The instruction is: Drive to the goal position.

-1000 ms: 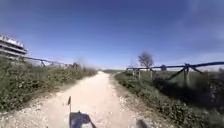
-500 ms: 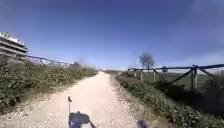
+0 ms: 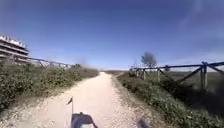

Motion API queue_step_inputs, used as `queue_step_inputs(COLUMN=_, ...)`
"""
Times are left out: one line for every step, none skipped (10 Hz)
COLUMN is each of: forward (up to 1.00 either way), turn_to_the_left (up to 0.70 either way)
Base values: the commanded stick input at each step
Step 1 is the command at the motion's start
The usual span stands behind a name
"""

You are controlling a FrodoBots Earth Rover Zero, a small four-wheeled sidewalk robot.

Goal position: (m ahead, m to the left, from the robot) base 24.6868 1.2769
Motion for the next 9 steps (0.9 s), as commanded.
queue_step_inputs(forward=0.50, turn_to_the_left=0.00)
queue_step_inputs(forward=0.50, turn_to_the_left=0.00)
queue_step_inputs(forward=0.50, turn_to_the_left=0.00)
queue_step_inputs(forward=0.50, turn_to_the_left=0.00)
queue_step_inputs(forward=0.50, turn_to_the_left=0.00)
queue_step_inputs(forward=0.50, turn_to_the_left=0.00)
queue_step_inputs(forward=0.50, turn_to_the_left=0.00)
queue_step_inputs(forward=0.50, turn_to_the_left=0.00)
queue_step_inputs(forward=0.50, turn_to_the_left=0.00)
